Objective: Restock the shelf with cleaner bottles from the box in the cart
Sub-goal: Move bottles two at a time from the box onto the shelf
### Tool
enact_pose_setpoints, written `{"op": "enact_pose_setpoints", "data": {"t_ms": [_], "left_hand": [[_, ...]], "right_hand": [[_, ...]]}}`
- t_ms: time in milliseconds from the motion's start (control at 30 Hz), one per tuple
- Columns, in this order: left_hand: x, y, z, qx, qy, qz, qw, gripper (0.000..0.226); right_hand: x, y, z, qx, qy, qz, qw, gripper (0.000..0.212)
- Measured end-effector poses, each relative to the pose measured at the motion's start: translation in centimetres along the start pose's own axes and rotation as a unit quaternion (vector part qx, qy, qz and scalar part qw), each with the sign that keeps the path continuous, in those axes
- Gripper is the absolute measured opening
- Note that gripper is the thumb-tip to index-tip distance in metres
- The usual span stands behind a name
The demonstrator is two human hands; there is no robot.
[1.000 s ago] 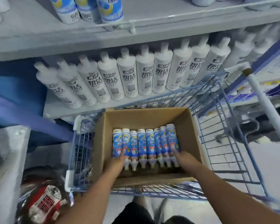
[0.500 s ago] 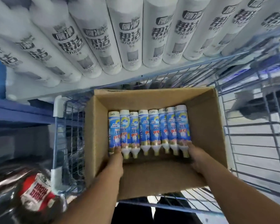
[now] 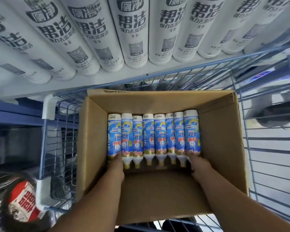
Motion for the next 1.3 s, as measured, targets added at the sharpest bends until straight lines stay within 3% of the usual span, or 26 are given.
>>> {"op": "enact_pose_setpoints", "data": {"t_ms": [133, 333, 500, 700, 900, 1100, 1300], "left_hand": [[0.6, -0.6, 0.1, -0.014, 0.050, 0.031, 0.998, 0.061], [0.6, -3.3, -1.4, -0.048, 0.057, 0.069, 0.995, 0.053], [0.0, -6.6, -3.1, -0.027, 0.027, 0.125, 0.991, 0.039], [1.3, -9.5, -3.8, 0.001, 0.062, 0.129, 0.990, 0.049], [3.3, -13.8, -3.3, 0.021, 0.073, 0.158, 0.985, 0.061], [4.9, -21.1, -2.7, -0.016, 0.029, 0.204, 0.978, 0.055], [7.3, -28.4, -1.7, -0.091, -0.023, 0.254, 0.963, 0.057]], "right_hand": [[-0.7, -0.1, -0.2, 0.019, -0.003, 0.011, 1.000, 0.055], [0.0, -2.0, 0.2, 0.046, -0.024, 0.089, 0.995, 0.061], [0.6, -6.2, 1.7, 0.069, 0.010, 0.137, 0.988, 0.048], [1.0, -11.1, 2.3, 0.018, 0.099, 0.162, 0.982, 0.033], [0.6, -15.3, 1.2, 0.024, 0.092, 0.163, 0.982, 0.047], [1.5, -20.5, 0.4, 0.094, 0.053, 0.174, 0.979, 0.031], [2.8, -27.7, -1.0, 0.250, 0.054, 0.209, 0.944, 0.032]]}}
Point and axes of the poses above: each hand's wrist, its own y-axis towards the middle knuckle, its own x-axis out of the back of the hand, z = x × y, the point moved 5 cm from there along y, towards the middle knuckle, and after that the axes turned 7 degrees about -y, right-handed, at the moved point
